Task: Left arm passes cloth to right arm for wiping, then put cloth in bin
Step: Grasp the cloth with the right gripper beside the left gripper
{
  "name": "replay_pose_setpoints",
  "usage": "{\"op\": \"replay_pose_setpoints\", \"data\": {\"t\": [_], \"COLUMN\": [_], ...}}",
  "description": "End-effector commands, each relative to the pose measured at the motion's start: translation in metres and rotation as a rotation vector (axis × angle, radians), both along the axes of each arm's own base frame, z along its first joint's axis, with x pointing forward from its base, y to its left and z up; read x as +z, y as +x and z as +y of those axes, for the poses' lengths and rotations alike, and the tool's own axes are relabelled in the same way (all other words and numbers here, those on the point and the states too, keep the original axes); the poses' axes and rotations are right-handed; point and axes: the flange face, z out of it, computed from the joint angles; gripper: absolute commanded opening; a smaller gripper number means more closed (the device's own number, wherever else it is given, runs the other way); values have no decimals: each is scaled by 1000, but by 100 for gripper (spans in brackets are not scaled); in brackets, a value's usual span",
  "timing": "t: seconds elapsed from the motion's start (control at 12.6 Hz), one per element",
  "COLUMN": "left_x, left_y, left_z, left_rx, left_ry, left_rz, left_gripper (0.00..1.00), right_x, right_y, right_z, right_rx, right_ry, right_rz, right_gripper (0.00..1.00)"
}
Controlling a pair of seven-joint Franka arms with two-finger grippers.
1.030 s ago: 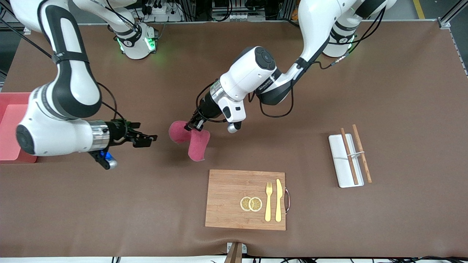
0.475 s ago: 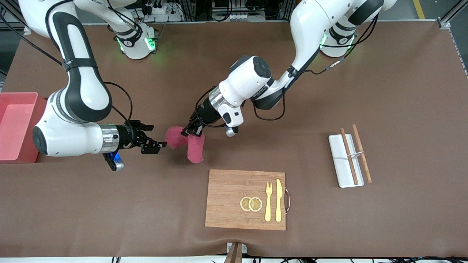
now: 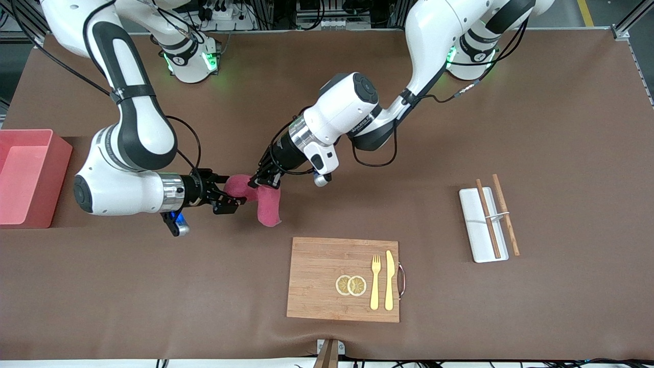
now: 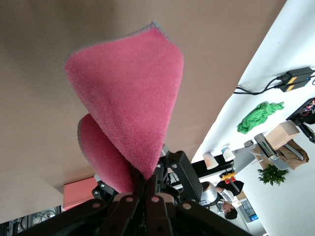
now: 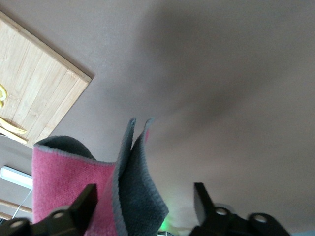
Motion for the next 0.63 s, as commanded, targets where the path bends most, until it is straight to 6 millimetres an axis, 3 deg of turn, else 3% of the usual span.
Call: {"op": "replay_pose_setpoints", "data": {"t": [0.0, 0.4, 0.48, 0.55], "left_x": [2, 2, 3, 5], "left_y": [5, 10, 14, 19], "left_z": [4, 9, 13, 19], "left_rx": [29, 53, 66, 74], "left_ry": [-25, -34, -44, -45], "left_rz": [29, 49, 64, 96], "left_gripper": [0, 0, 12, 80], "right_x": [6, 6, 6, 4], "right_y": [-6, -7, -7, -7], "right_z": [6, 5, 5, 4], "right_rx": [-12, 13, 23, 40], "right_ry": [11, 18, 21, 20], "right_rz": [6, -6, -13, -20], "right_gripper": [0, 0, 0, 0]}}
